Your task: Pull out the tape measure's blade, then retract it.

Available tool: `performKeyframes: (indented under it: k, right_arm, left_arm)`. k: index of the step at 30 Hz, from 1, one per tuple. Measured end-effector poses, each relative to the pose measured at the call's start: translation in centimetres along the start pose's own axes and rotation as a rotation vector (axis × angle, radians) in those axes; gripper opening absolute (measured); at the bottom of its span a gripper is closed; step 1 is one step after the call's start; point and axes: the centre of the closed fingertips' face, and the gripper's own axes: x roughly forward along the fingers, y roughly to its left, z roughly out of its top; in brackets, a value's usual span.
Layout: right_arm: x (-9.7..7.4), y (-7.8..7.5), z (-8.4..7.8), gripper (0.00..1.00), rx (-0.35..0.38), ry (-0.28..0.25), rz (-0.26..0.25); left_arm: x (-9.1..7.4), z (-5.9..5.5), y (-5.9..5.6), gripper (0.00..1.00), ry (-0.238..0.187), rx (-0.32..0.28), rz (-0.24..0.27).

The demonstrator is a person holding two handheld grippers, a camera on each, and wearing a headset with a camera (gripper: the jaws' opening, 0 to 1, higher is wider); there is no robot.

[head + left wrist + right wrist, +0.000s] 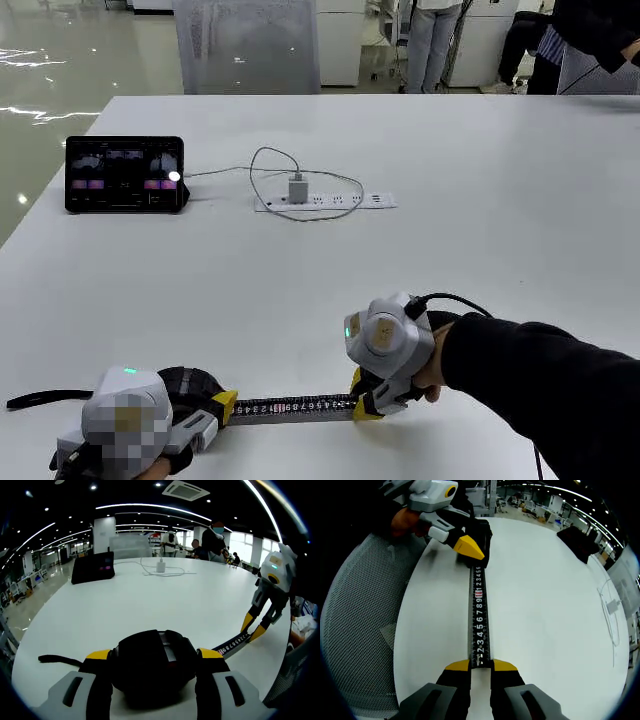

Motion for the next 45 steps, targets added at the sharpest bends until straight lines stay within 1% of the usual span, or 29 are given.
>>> performKeyframes:
  k: [11, 13, 20, 28, 32, 38, 41, 45]
  right_arm:
    - [0.1, 0.0, 0.2, 0.1, 0.03, -0.006, -0.009]
    - [0.1, 0.0, 0.3, 0.11, 0.044, -0.006, -0.012]
    - [0.2, 0.0, 0.5, 0.11, 0.033, 0.001, -0.013]
    - [0.3, -0.1, 0.8, 0.11, 0.056, -0.031, -0.02]
    - [0.4, -0.1, 0.9, 0.11, 0.059, -0.035, -0.024]
    - [0.5, -0.1, 1.3, 0.1, 0.066, -0.056, -0.027]
    - [0.5, -0.2, 1.4, 0.1, 0.053, -0.051, -0.025]
    - [0.5, -0.2, 1.6, 0.1, 0.053, -0.054, -0.026]
  left_arm:
    - [0.0, 0.0, 0.0, 0.62, 0.005, -0.003, -0.004]
    - [0.0, -0.1, 0.0, 0.62, 0.006, -0.001, -0.004]
    - [0.0, -0.1, 0.0, 0.62, 0.014, 0.001, -0.002]
    - [0.0, -0.1, 0.0, 0.62, 0.006, 0.004, 0.001]
    - [0.0, 0.0, 0.1, 0.62, 0.007, -0.007, -0.002]
    - [-0.1, 0.1, 0.4, 0.62, 0.0, -0.057, -0.015]
    - [-0.1, 0.1, 0.3, 0.62, 0.002, -0.051, -0.017]
    - [-0.1, 0.1, 0.2, 0.61, 0.002, -0.049, -0.019]
